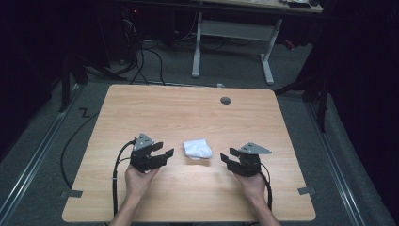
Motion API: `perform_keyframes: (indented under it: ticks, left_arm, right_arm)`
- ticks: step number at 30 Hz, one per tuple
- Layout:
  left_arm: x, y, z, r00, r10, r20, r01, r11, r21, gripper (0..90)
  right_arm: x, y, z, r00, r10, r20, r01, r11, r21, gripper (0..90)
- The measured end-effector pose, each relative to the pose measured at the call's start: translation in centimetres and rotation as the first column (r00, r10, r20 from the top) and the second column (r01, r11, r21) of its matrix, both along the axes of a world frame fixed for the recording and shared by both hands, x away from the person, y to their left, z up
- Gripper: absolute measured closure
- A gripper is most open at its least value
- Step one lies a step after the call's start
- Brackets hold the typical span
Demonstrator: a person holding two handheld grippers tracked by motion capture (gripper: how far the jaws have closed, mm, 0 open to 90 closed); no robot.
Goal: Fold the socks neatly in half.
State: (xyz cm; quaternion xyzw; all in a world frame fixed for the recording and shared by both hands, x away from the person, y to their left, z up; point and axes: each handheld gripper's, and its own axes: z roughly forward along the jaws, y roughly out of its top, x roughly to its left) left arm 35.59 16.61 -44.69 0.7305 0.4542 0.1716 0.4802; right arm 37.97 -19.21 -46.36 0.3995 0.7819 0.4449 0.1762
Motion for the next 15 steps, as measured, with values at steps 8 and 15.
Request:
perform_keyframes:
  ticks: [8, 15]
  left_arm:
    - [-1.4, 3.3, -1.0, 0.9955, 0.094, -0.008, -0.094, 0.9955, 0.005, 43.4]
    - [-2.0, 4.7, -2.6, 0.9900, 0.138, -0.027, -0.138, 0.9902, 0.023, 43.6]
  right_arm:
    - [-0.1, -2.7, -0.8, 0.9967, -0.081, -0.011, 0.081, 0.997, -0.005, 48.6]
    - [-0.2, -4.4, -1.6, 0.9922, -0.118, -0.040, 0.117, 0.993, -0.027, 48.1]
